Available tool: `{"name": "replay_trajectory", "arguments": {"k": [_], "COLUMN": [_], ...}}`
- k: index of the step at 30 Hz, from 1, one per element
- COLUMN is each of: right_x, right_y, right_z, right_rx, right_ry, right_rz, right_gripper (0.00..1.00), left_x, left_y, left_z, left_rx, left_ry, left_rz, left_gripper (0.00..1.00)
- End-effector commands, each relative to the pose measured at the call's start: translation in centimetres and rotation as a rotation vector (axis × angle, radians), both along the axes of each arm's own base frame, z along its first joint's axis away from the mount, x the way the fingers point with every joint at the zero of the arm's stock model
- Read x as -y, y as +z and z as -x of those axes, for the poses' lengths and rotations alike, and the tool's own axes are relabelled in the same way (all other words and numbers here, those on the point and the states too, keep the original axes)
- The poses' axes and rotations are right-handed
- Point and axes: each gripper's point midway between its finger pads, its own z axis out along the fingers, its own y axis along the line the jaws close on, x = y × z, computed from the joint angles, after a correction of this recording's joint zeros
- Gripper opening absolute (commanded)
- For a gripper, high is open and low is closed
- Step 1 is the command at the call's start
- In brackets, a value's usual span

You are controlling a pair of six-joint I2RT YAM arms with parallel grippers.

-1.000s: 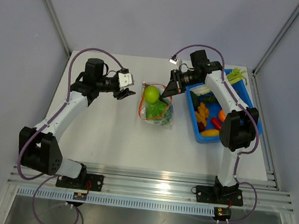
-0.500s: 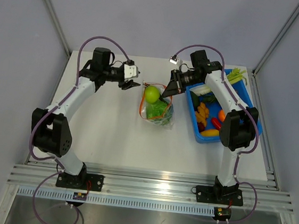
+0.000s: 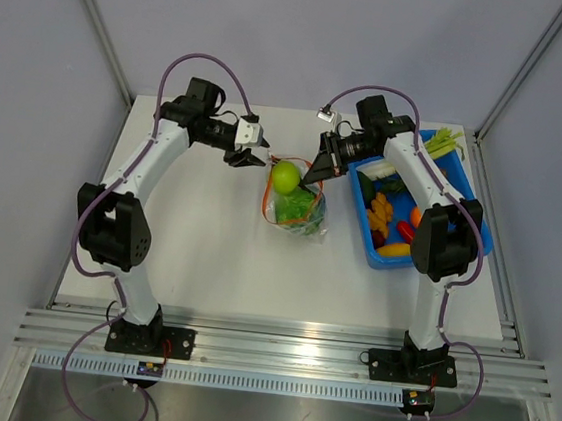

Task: Place the food in the zip-top bag and seal the zipper
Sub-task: Zip the zipper food storage bag at the center of the board.

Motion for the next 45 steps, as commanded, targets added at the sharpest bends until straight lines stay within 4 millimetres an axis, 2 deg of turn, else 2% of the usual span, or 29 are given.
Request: {"name": "replay_trajectory", "arguments": {"k": [1,3,5,6,16,26,29,34,40,41,45], "right_x": [-0.1,0.0,-0.1,-0.1,-0.1,-0.2,-0.1,-0.2,-0.2,-0.1,-0.1], "right_y": [1.3,1.2,1.2,1.3,1.1,1.1,1.0,0.9,0.9,1.0,1.2], "right_z": [-0.6,-0.8,-0.7,-0.8,-0.8,-0.8,-0.8,-0.7,-0.8,-0.9,-1.0], "right_rx": [0.025,0.022,0.018,0.020,0.011,0.007,0.006,0.004,0.005,0.006,0.011], "right_ry": [0.005,0.003,0.005,0.004,0.002,0.005,0.004,0.004,-0.002,-0.004,-0.018], "right_rz": [-0.035,-0.035,-0.036,-0.037,-0.037,-0.043,-0.041,-0.038,-0.034,-0.035,-0.022], "right_gripper": [0.00,0.00,0.00,0.00,0.00,0.00,0.00,0.00,0.00,0.00,0.00], "left_x": [0.4,0.3,0.5,0.6,1.4,2.1,2.2,2.1,1.9,1.9,1.9], "left_y": [0.7,0.0,0.4,-0.3,-0.6,-0.8,-0.7,-1.0,-0.2,-0.2,0.9], "left_z": [2.1,2.5,2.4,2.6,1.1,1.1,1.4,1.5,1.8,2.0,2.6], "left_rx": [-0.009,-0.028,0.000,-0.032,-0.012,-0.020,-0.028,-0.042,-0.036,-0.044,-0.086], "left_ry": [-0.105,-0.111,-0.117,-0.105,-0.070,-0.075,-0.083,-0.068,-0.049,-0.043,0.000], "left_rz": [0.020,0.019,0.040,0.044,0.061,0.098,0.107,0.098,0.111,0.114,0.140], "left_gripper": [0.49,0.49,0.49,0.50,0.50,0.50,0.46,0.28,0.13,0.00,0.00]}}
